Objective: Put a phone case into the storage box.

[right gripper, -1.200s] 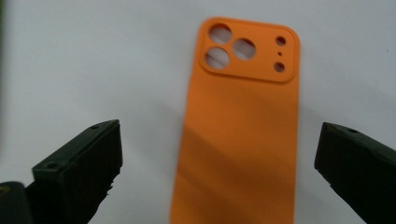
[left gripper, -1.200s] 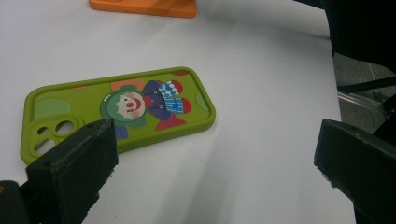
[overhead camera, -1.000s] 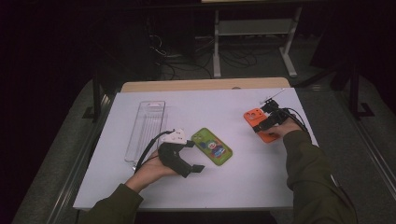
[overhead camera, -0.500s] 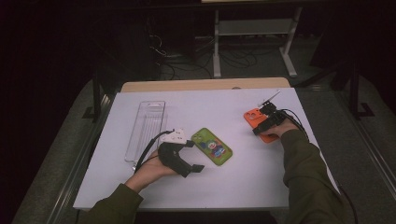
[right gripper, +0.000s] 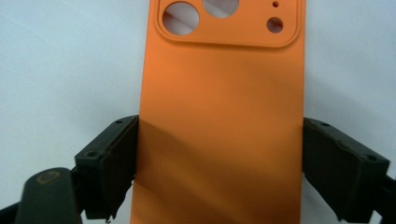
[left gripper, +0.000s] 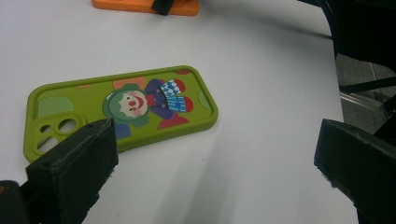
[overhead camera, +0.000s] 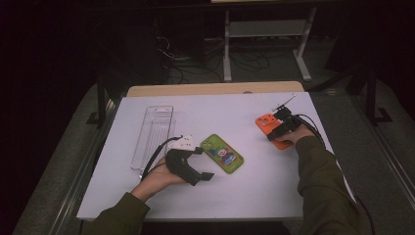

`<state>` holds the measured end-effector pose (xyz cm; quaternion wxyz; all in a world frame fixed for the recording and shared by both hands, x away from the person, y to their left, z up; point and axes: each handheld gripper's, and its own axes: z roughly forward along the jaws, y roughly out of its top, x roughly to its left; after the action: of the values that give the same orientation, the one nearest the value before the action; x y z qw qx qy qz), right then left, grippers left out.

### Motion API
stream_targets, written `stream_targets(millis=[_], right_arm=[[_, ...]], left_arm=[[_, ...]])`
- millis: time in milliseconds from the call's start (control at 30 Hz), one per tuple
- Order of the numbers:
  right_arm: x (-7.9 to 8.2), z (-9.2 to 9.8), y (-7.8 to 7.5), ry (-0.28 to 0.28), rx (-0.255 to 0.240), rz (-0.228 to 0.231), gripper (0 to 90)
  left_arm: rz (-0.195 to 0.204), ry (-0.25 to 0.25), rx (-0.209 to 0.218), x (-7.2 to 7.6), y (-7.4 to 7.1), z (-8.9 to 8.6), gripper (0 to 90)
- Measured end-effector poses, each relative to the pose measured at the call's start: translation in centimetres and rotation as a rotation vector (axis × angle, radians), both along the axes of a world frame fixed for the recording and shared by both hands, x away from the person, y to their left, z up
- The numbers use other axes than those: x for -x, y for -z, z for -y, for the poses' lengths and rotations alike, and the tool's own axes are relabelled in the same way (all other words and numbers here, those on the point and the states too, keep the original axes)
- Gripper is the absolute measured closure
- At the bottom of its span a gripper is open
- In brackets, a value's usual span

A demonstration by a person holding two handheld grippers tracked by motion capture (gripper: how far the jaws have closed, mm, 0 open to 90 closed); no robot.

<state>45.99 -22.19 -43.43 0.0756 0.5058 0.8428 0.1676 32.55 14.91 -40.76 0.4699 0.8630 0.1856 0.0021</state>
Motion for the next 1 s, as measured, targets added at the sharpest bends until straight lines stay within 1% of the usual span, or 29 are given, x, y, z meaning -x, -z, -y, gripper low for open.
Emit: stream_targets(millis=[133,267,500,567,667,767,800,867,900,967,1000], right_arm=[[0.0,0.0,-0.1,-0.005,0.002,-0.005,15.2],[0.2,0.1,-0.2,-0.019,-0.012,-0.013,15.2],[0.9,0.1,-1.5,-0.054,-0.027,0.028,15.3],[1.2,0.0,-2.0,-0.063,-0.038,0.038,15.3],[1.8,0.0,-2.5,-0.077,-0.038,0.047,15.2],[2.4,-0.3,-2.8,-0.107,-0.017,0.047,15.3],[2.6,-0.5,-2.9,-0.113,-0.021,0.044,15.3],[3.1,-0.8,-3.2,-0.132,-0.027,0.054,15.3],[3.3,-1.0,-3.4,-0.150,-0.028,0.059,15.3],[3.9,-1.4,-3.8,-0.159,-0.035,0.057,15.3],[4.2,-1.5,-3.9,-0.175,-0.037,0.062,15.3]], left_arm=[[-0.003,0.001,0.002,0.1,-0.2,0.0,0.0],[-0.004,0.001,0.001,0.1,-0.1,0.0,0.0],[-0.006,-0.003,0.003,0.0,-0.2,0.1,0.0],[-0.003,-0.002,0.002,-0.1,-0.3,0.1,0.0],[-0.007,-0.010,0.005,-0.2,-0.5,0.2,0.0],[0.004,-0.019,0.001,-0.3,-0.5,0.2,0.0],[-0.001,-0.023,0.001,-0.3,-0.5,0.2,0.0],[-0.012,-0.031,0.006,-0.3,-0.6,0.2,0.0],[-0.007,-0.034,0.004,-0.3,-0.6,0.2,0.0],[-0.002,-0.037,0.002,-0.3,-0.7,0.2,0.0],[-0.001,-0.032,-0.010,-0.4,-0.8,0.1,0.0]])
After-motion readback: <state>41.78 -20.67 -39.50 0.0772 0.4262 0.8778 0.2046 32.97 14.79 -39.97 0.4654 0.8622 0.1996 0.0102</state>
